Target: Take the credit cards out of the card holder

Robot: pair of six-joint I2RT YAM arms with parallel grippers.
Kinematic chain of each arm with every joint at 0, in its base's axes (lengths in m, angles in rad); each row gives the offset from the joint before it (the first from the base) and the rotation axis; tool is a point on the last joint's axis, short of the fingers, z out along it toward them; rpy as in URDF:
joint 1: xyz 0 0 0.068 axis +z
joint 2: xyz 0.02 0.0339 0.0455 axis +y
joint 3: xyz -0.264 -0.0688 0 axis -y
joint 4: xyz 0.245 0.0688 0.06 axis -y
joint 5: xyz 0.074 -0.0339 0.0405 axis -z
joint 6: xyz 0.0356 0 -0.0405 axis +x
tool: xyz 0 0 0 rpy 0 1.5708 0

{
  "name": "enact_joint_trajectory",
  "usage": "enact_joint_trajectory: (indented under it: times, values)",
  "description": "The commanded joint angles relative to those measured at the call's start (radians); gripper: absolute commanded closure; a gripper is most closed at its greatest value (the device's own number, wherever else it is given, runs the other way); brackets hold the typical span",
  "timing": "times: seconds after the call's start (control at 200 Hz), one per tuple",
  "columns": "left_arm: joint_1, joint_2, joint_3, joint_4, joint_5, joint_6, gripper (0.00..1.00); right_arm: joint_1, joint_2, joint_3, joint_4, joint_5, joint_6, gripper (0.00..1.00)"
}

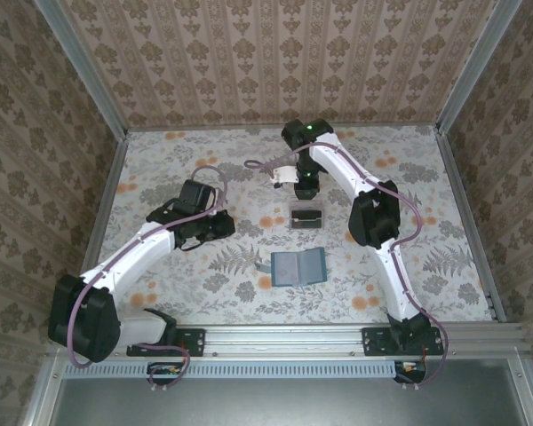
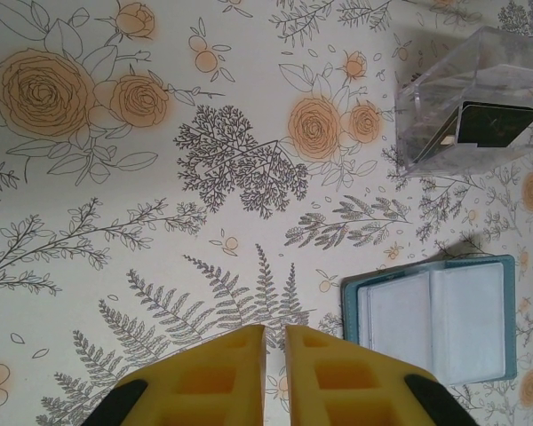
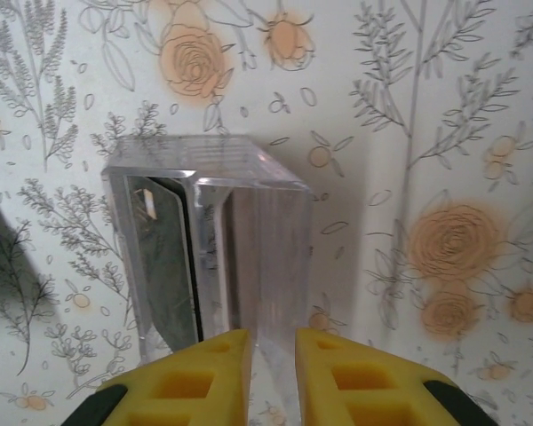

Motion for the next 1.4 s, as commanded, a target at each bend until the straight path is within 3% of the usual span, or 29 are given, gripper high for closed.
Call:
enact_joint_trajectory:
  times: [0.0,0.255,0.725,1.045,1.395]
  values:
    - [0.009,-0.008,0.011,-0.016,0.022,-0.005,0.85,-0.002,-0.073,0.028,0.021,0.043,0.012,0.79]
    - [0.006,0.006,0.012,0.001,0.051,-0.016,0.85,0.002,-0.123,-0.002,0.026,0.019,0.060,0.79]
    - [-0.003,0.013,-0.003,0.019,0.065,-0.042,0.85,0.010,-0.191,-0.320,0.178,-0.100,0.090,0.78]
    - [-0.003,0.032,0.005,0.018,0.066,-0.040,0.85,0.003,-0.144,-0.330,0.201,-0.079,0.087,0.78]
    - [-0.003,0.050,0.014,0.015,0.069,-0.034,0.85,-0.002,-0.123,-0.309,0.173,-0.088,0.068,0.87]
